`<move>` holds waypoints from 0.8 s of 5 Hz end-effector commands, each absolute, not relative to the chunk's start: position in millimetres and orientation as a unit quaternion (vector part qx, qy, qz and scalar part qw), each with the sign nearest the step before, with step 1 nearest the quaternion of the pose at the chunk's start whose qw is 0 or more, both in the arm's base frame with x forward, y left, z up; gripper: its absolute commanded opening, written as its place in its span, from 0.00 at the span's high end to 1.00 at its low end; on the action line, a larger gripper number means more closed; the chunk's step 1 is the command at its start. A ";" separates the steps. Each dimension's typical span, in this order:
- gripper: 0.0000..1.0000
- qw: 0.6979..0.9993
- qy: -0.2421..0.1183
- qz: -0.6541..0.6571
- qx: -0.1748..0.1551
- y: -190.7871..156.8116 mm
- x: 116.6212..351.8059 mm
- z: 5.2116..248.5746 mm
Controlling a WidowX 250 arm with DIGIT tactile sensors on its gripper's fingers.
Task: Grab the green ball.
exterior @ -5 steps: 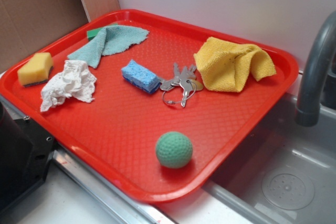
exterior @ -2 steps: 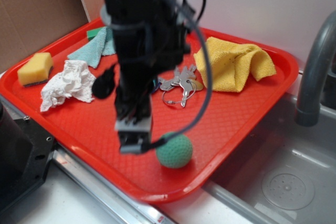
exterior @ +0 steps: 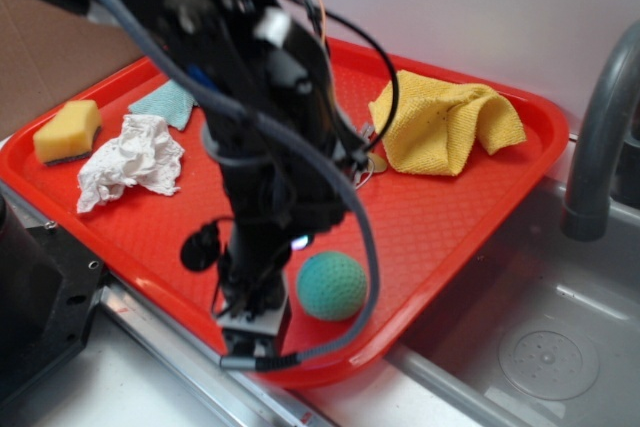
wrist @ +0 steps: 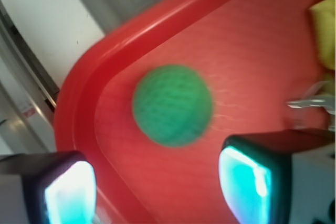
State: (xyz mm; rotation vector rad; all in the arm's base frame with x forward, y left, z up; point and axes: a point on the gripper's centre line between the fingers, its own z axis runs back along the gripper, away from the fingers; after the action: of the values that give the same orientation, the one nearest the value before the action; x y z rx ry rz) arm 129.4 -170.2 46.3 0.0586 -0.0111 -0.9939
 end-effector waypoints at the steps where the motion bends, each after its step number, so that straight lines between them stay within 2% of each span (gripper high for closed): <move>1: 0.88 0.927 -0.005 -0.375 0.010 -175.1 113.9 28.6; 2: 1.00 0.938 -0.008 -0.345 0.012 -178.3 132.2 32.3; 3: 1.00 0.949 -0.020 -0.313 -0.004 -172.5 123.7 51.7; 4: 0.00 0.949 -0.020 -0.313 -0.004 -172.5 123.7 51.7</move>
State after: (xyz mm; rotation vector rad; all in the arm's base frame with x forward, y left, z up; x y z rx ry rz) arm 133.9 -169.2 48.5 0.0095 -0.0180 -0.6297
